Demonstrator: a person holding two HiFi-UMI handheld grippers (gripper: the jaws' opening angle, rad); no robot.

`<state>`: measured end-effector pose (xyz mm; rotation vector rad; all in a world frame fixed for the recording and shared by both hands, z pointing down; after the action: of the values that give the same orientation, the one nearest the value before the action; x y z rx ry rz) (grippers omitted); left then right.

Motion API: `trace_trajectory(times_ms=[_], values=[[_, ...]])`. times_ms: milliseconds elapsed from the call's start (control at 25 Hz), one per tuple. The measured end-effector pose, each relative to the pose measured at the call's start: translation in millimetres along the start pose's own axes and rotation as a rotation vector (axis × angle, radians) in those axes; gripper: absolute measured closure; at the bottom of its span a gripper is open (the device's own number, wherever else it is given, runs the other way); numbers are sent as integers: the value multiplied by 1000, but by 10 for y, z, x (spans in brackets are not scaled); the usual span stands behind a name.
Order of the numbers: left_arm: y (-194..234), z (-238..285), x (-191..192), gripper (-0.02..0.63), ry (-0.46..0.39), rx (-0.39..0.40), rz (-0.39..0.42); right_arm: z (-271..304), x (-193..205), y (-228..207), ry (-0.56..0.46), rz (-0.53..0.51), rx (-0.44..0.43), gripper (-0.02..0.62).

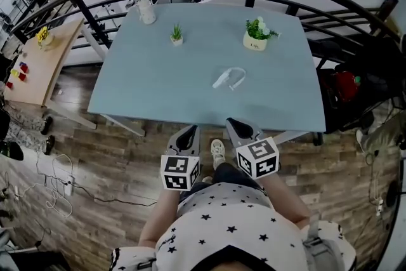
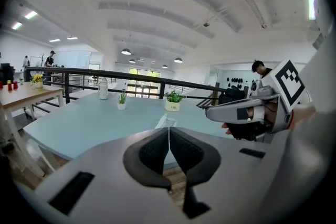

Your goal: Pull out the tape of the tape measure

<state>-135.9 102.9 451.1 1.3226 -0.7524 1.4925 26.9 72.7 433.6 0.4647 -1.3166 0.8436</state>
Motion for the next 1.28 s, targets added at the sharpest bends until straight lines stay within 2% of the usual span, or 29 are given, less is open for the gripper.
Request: trace_trajectory(times_ms=[480,1280], values=[[-64,-251,51,598,-5,-42,-26,-147,46,256,-6,-5,-19,588],[-70,-206,-7,598,-18,-43,-23,-128,-18,213,-29,-2,-32,589]])
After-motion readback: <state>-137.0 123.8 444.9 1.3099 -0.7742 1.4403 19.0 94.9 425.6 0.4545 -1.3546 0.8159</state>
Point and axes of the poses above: the fingertips, and each gripper's own axes: z forward along the fingers, y to its left, x out of its underside, the point moved 7 cm from there along -z, backward along the fingers, and after that the axes turned 10 degrees about -y, right-handed, at the moved point
